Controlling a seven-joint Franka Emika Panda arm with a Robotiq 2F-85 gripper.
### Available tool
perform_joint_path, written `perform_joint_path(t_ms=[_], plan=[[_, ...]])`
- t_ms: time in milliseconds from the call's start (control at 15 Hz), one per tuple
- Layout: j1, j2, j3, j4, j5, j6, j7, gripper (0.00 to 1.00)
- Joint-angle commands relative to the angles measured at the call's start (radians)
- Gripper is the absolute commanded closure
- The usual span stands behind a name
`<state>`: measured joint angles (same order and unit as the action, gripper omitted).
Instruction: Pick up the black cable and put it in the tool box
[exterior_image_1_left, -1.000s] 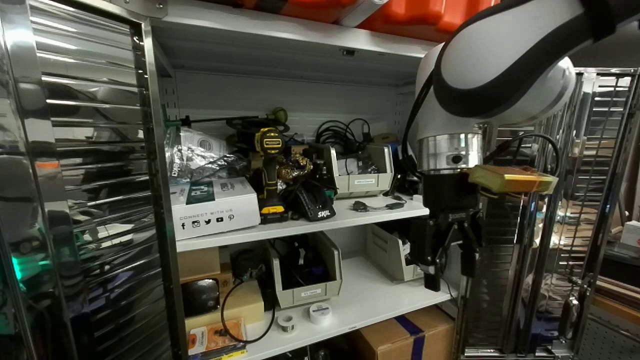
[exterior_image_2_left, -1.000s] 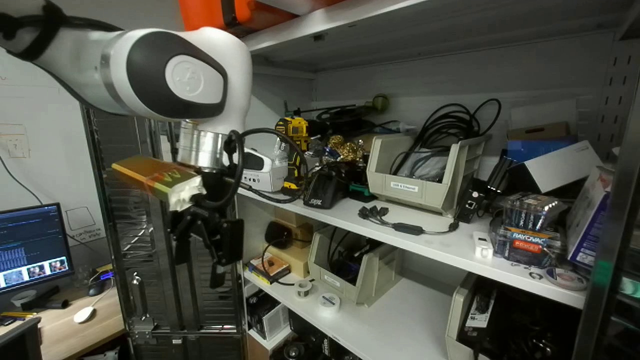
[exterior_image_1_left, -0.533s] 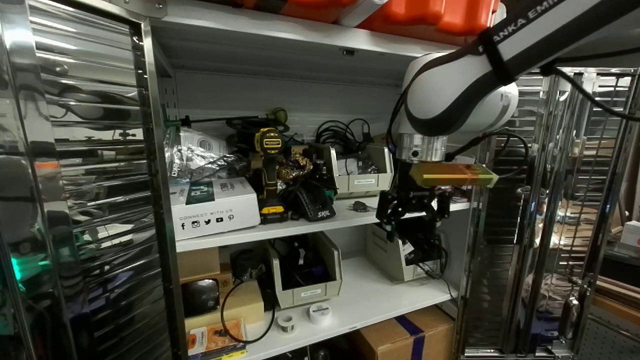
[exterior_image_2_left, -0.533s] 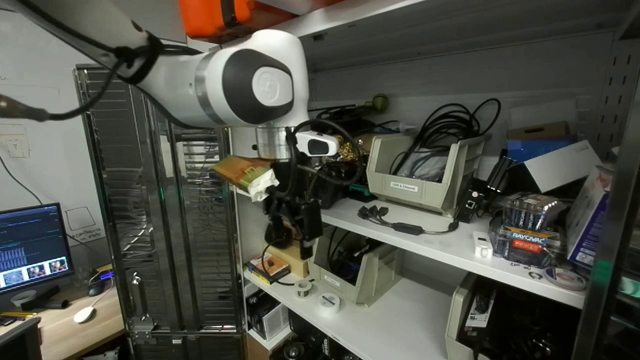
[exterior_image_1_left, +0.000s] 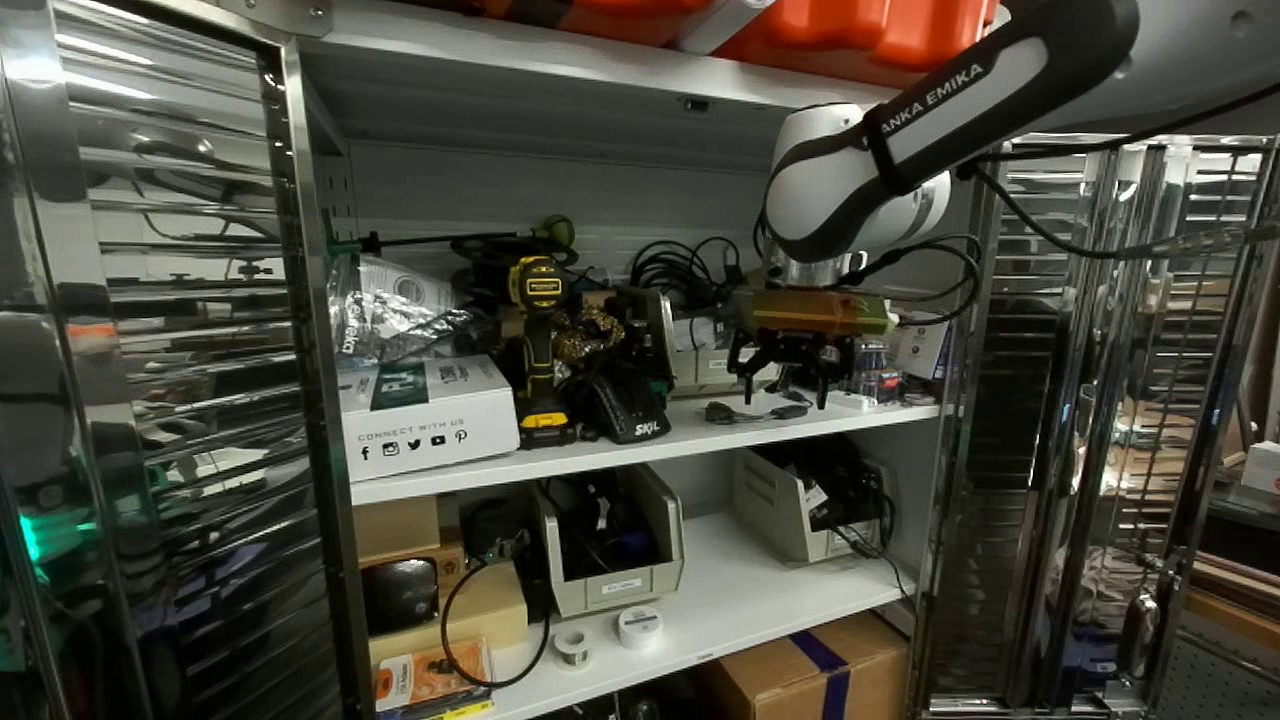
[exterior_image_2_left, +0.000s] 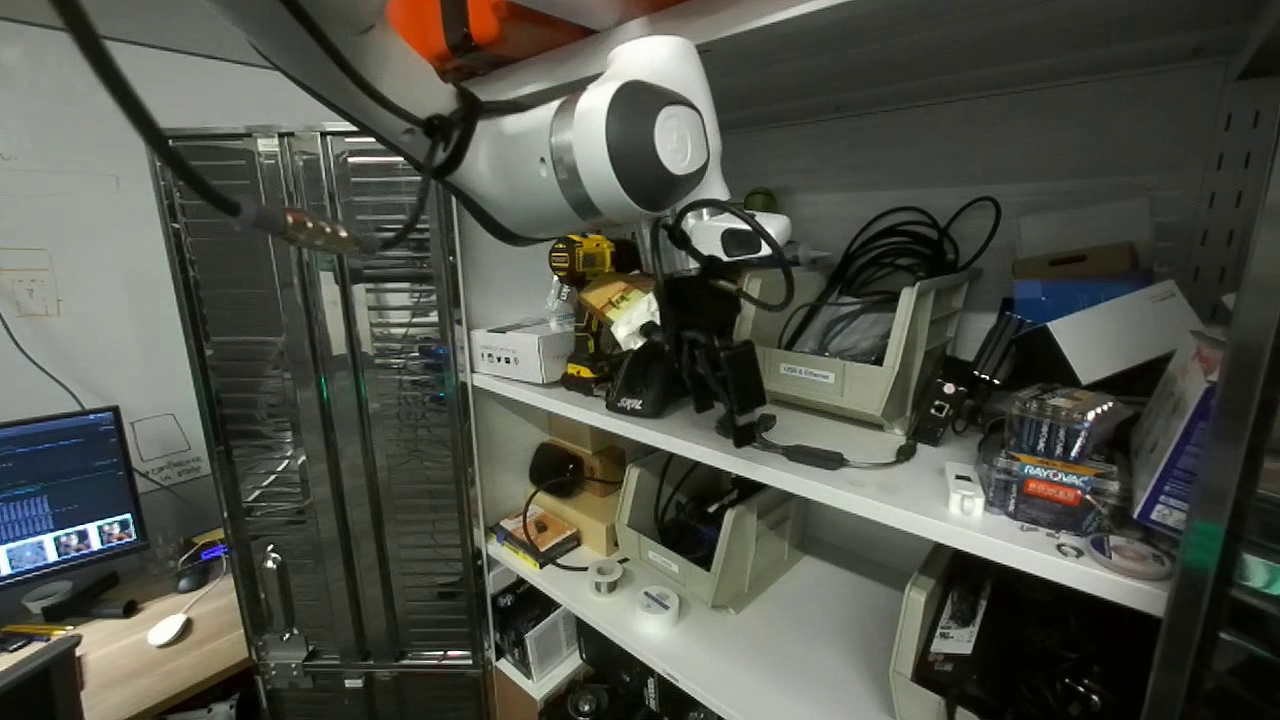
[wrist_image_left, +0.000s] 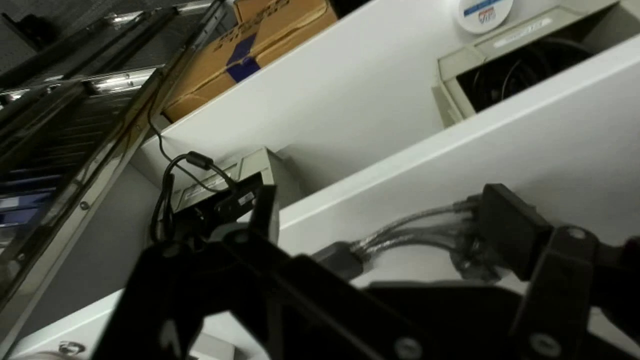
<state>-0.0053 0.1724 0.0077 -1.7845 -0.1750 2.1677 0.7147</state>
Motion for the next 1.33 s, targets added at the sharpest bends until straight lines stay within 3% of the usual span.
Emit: perform_joint_path(t_ms=[0, 400, 933, 1000, 1067, 1267], plan=[[0.033, 0.091, -0.055, 0.134, -0.083, 0.003, 0.153, 0.0], [0.03, 0.196, -0.115, 0.236, -0.096, -0.02, 0.294, 0.0], [0.013, 0.288, -0.121, 0.325, 0.025, -0.093, 0.298, 0.0], [0.013, 0.291, -0.12, 0.334, 0.04, -0.103, 0.3, 0.25], [0.014, 0.289, -0.119, 0.337, 0.055, -0.112, 0.298, 0.26], [0.017, 0.28, -0.114, 0.343, 0.071, -0.142, 0.289, 0.47]])
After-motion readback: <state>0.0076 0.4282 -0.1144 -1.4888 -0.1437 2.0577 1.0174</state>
